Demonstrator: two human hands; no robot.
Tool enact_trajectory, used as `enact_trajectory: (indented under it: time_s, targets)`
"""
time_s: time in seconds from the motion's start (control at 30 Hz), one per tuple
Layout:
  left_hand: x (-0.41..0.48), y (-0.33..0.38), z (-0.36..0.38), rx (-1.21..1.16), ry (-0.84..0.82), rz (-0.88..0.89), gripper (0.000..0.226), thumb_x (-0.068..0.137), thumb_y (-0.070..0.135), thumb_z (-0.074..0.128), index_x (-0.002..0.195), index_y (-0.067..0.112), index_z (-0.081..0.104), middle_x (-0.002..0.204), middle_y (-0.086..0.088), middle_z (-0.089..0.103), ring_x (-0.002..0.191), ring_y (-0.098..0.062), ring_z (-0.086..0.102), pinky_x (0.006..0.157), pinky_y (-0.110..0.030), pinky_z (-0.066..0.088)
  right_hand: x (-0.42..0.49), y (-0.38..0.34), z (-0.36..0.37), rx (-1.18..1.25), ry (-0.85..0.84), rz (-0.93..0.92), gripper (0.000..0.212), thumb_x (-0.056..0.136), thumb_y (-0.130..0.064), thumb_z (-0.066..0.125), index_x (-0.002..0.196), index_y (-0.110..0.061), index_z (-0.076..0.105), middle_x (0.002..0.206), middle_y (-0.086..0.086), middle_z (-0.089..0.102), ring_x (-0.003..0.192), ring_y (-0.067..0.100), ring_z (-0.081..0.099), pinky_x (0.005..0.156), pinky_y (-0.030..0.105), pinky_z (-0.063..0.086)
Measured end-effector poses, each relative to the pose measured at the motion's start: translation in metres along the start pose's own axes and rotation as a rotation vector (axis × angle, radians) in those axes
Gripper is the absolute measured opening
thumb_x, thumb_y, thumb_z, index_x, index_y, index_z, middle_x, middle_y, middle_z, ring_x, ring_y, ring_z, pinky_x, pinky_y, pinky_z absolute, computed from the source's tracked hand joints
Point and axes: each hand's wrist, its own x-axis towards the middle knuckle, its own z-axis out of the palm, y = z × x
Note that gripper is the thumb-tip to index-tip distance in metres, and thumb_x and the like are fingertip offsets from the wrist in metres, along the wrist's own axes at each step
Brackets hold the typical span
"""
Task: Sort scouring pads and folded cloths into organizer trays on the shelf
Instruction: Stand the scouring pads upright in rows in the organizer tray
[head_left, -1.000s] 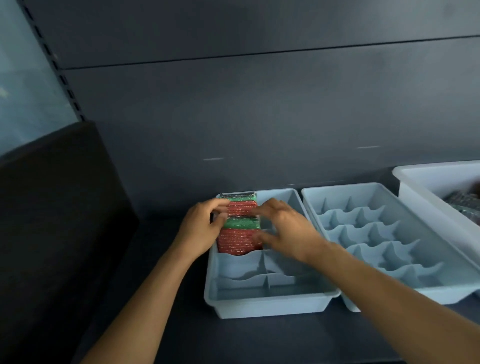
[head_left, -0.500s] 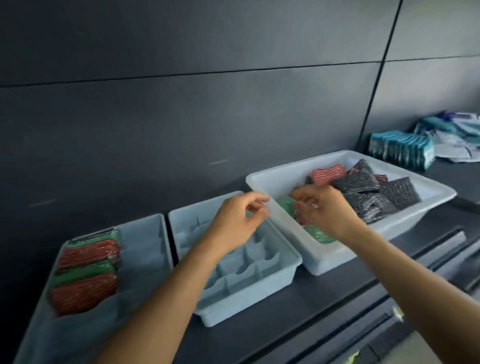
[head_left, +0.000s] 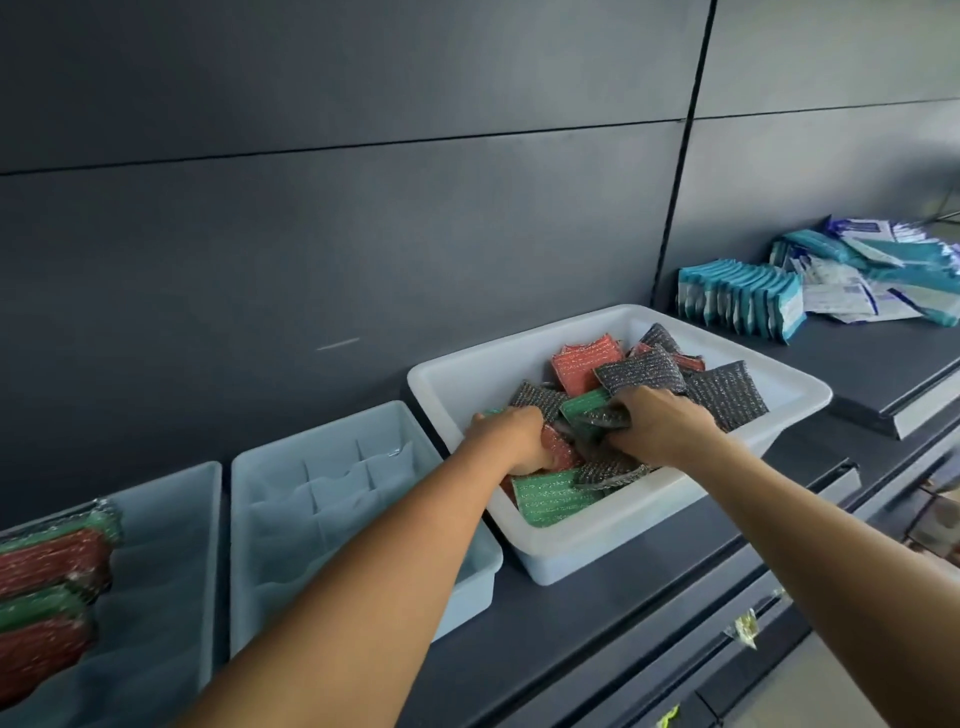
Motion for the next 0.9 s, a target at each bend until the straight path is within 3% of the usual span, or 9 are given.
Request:
enact_trajectory:
  time_s: [0.17, 0.27, 0.33, 0.4, 0.47, 0.63, 0.73, 0.8, 0.9]
  targets:
    - [-0.003, -0.005, -0.004, -0.146, 0.081, 0.007, 0.037, 0.085, 0.039, 0.069, 0.112, 0.016, 0.059, 0.111, -0.002, 0.061, 0.106, -0.026, 0.059, 0.09, -0.037, 0.044, -0.01, 0.0, -0.01, 0.074, 0.243, 0.006, 0.021, 0.087, -0.019, 0.06, 0.107, -0.018, 0.056, 0.087, 0.003, 0.06, 0.076, 0.028, 0.057, 0.064, 0.034, 0.045]
    - [-0.016, -0.019, -0.013, -0.448, 0.31, 0.001, 0.023, 0.089, 0.036, 0.065, 0.106, 0.021, 0.06, 0.107, -0.001, 0.066, 0.102, -0.026, 0.063, 0.092, -0.039, 0.048, -0.022, -0.01, -0.02, 0.274, 0.461, -0.038, 0.018, 0.087, -0.029, 0.065, 0.102, -0.02, 0.059, 0.082, 0.002, 0.065, 0.075, 0.028, 0.062, 0.061, 0.033, 0.049]
    - [-0.031, -0.033, -0.018, -0.761, 0.435, 0.01, 0.016, 0.09, 0.031, 0.066, 0.102, 0.022, 0.062, 0.103, -0.002, 0.07, 0.097, -0.025, 0.067, 0.092, -0.044, 0.052, -0.03, -0.023, -0.026, 0.467, 0.511, -0.064, 0.016, 0.084, -0.033, 0.069, 0.093, -0.022, 0.061, 0.076, -0.002, 0.066, 0.07, 0.024, 0.064, 0.061, 0.036, 0.052]
    - [-0.052, -0.049, -0.02, -1.02, 0.507, 0.01, 0.007, 0.091, 0.023, 0.066, 0.097, 0.023, 0.062, 0.102, -0.002, 0.072, 0.094, -0.022, 0.069, 0.092, -0.046, 0.054, -0.038, -0.041, -0.029, 0.619, 0.523, -0.124, 0.015, 0.082, -0.032, 0.073, 0.087, -0.022, 0.063, 0.072, -0.006, 0.066, 0.064, 0.018, 0.064, 0.061, 0.038, 0.055]
    - [-0.076, -0.068, -0.02, -1.131, 0.562, 0.017, 0.008, 0.093, 0.017, 0.065, 0.095, 0.023, 0.062, 0.102, -0.002, 0.072, 0.095, -0.02, 0.07, 0.093, -0.045, 0.054, -0.046, -0.063, -0.03, 0.702, 0.525, -0.173, 0.015, 0.08, -0.032, 0.075, 0.081, -0.023, 0.063, 0.071, -0.005, 0.067, 0.063, 0.016, 0.064, 0.062, 0.038, 0.055]
    - [-0.134, -0.126, -0.01, -1.159, 0.644, -0.043, 0.01, 0.094, 0.018, 0.063, 0.104, 0.017, 0.064, 0.102, 0.0, 0.073, 0.096, -0.017, 0.069, 0.091, -0.038, 0.055, -0.056, -0.13, -0.022, 0.825, 0.446, -0.276, 0.017, 0.085, -0.032, 0.07, 0.09, -0.02, 0.06, 0.074, -0.003, 0.068, 0.064, 0.017, 0.064, 0.063, 0.036, 0.052]
    - [-0.17, -0.16, -0.001, -1.199, 0.7, -0.093, 0.013, 0.094, 0.018, 0.064, 0.105, 0.023, 0.064, 0.102, 0.003, 0.073, 0.094, -0.012, 0.07, 0.088, -0.032, 0.056, -0.064, -0.176, -0.013, 0.817, 0.43, -0.383, 0.019, 0.086, -0.015, 0.065, 0.097, -0.009, 0.051, 0.075, -0.005, 0.06, 0.066, 0.005, 0.055, 0.068, 0.029, 0.045]
    - [-0.194, -0.181, 0.006, -1.206, 0.747, -0.128, 0.014, 0.094, 0.019, 0.064, 0.108, 0.021, 0.064, 0.101, 0.004, 0.073, 0.092, -0.01, 0.07, 0.083, -0.027, 0.056, -0.069, -0.203, -0.007, 0.807, 0.405, -0.424, 0.02, 0.082, -0.01, 0.066, 0.094, -0.01, 0.05, 0.071, -0.009, 0.053, 0.062, 0.002, 0.05, 0.058, 0.022, 0.035]
    - [-0.236, -0.219, 0.01, -1.196, 0.856, -0.182, 0.011, 0.094, 0.018, 0.063, 0.103, 0.024, 0.064, 0.098, 0.004, 0.074, 0.089, -0.009, 0.07, 0.079, -0.025, 0.054, -0.08, -0.25, 0.001, 0.904, 0.292, -0.484, 0.021, 0.078, -0.01, 0.073, 0.073, -0.016, 0.054, 0.06, -0.01, 0.053, 0.049, 0.001, 0.046, 0.05, 0.013, 0.034]
